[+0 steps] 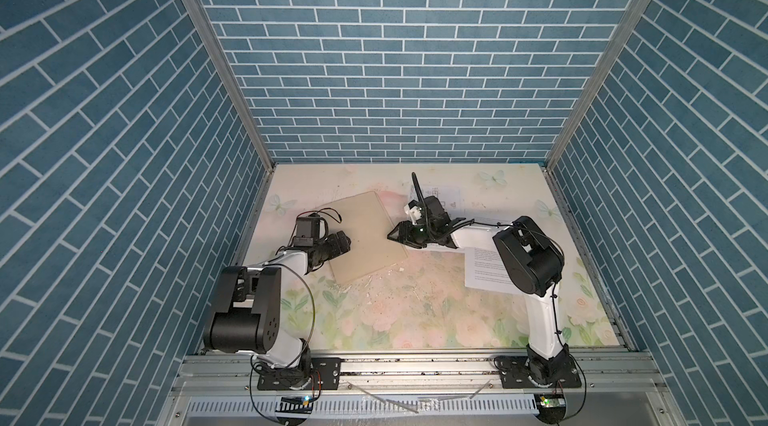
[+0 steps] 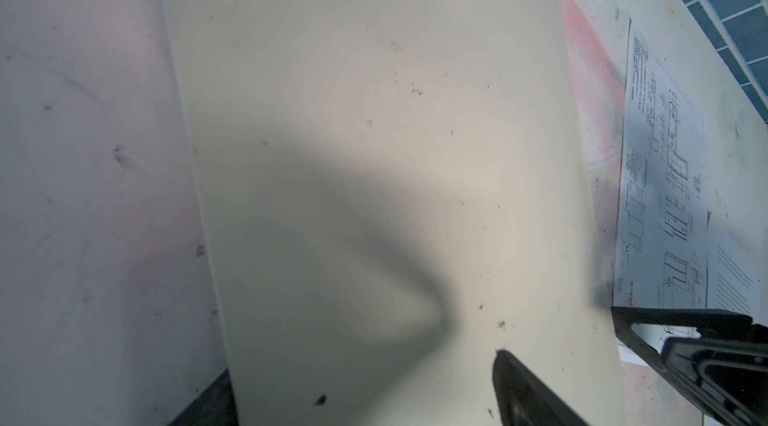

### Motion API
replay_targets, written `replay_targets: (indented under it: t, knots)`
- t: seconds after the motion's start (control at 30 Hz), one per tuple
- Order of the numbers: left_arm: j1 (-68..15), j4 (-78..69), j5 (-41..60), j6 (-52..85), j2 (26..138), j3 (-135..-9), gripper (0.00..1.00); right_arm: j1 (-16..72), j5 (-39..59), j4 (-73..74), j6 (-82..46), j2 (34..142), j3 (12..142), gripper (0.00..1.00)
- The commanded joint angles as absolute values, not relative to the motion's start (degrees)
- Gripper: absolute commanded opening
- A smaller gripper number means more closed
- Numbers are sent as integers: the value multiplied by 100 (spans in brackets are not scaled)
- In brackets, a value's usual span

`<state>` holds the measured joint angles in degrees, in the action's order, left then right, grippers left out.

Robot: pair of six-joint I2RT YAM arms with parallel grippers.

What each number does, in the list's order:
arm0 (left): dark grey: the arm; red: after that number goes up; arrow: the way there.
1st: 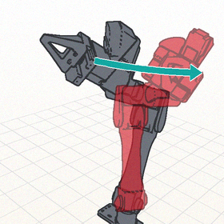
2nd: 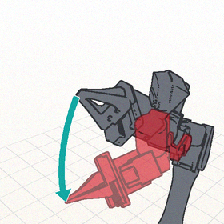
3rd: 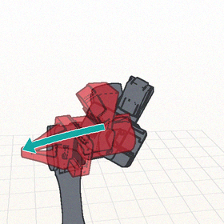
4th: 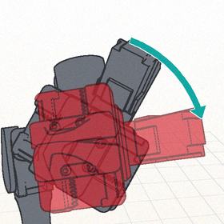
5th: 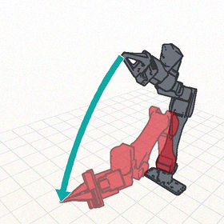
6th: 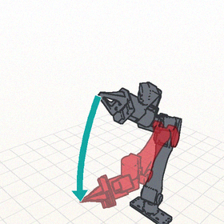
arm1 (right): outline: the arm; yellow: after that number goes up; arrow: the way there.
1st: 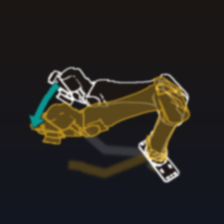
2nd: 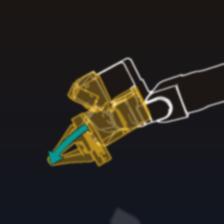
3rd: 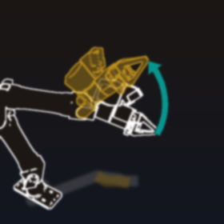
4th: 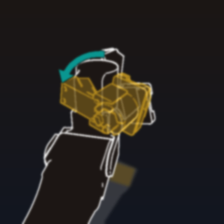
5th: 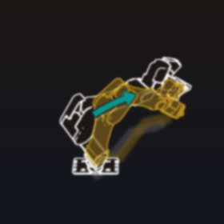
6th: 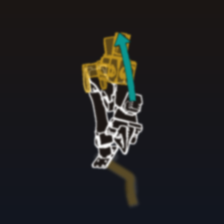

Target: Put the files into the folder

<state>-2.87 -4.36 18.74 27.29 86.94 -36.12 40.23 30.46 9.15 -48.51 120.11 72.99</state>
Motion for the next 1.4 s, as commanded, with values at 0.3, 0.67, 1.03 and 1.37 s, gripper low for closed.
replay_targets:
  t: [0.3, 0.67, 1.03, 1.37]
  knots:
    - [-343, -246, 2172, 2813, 8366, -3332, 90, 4053, 3761, 2369, -6078, 11584, 6774, 55]
    - [-343, -373, 2254, 2787, 8084, -3166, 91, 4012, 3979, 3090, -6562, 11522, 6462, 52]
    - [-347, -440, 2250, 2776, 7896, -3061, 92, 3904, 4140, 3506, -7111, 11575, 6250, 44]
    - [-425, -197, 1992, 2670, 7710, -3065, 92, 3895, 3869, 3634, -7050, 11435, 6074, 25]
